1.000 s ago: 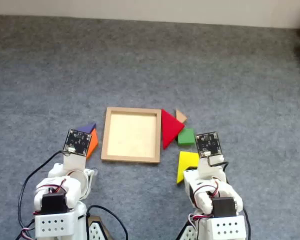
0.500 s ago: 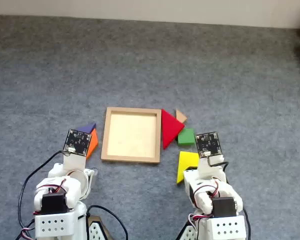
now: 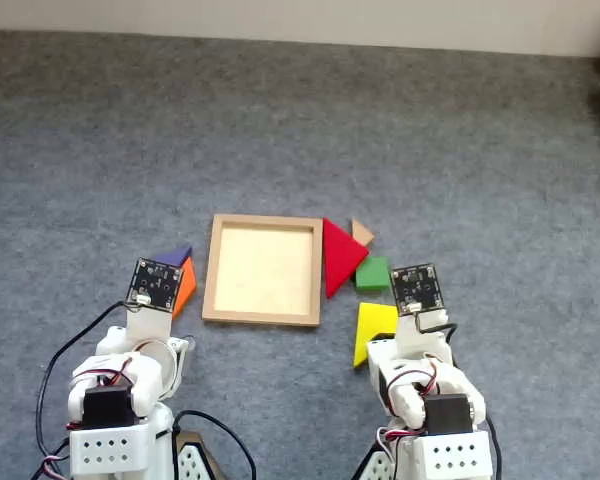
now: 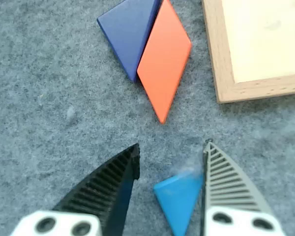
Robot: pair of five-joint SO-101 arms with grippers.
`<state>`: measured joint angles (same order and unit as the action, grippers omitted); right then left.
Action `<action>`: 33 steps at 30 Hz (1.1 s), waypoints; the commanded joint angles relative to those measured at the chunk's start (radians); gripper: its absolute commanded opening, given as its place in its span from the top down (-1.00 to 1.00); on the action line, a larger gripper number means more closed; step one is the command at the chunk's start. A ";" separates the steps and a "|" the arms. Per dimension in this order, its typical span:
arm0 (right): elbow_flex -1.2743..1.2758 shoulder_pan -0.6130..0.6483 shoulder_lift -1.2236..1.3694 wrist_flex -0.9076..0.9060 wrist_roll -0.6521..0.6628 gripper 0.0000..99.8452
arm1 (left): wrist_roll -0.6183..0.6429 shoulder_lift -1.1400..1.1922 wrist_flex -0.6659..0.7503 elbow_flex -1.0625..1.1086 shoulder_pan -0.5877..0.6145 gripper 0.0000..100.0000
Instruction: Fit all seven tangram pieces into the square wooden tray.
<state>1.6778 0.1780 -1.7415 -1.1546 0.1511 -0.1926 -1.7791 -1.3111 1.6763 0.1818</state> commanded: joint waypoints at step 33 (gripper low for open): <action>-0.768 0.094 0.805 -0.128 -0.692 0.39 | 0.006 -0.042 -0.006 0.019 0.005 0.57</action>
<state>1.0150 0.2194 -1.1431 -1.2789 -0.4289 -0.1926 -1.7791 -1.3111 1.6763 0.1818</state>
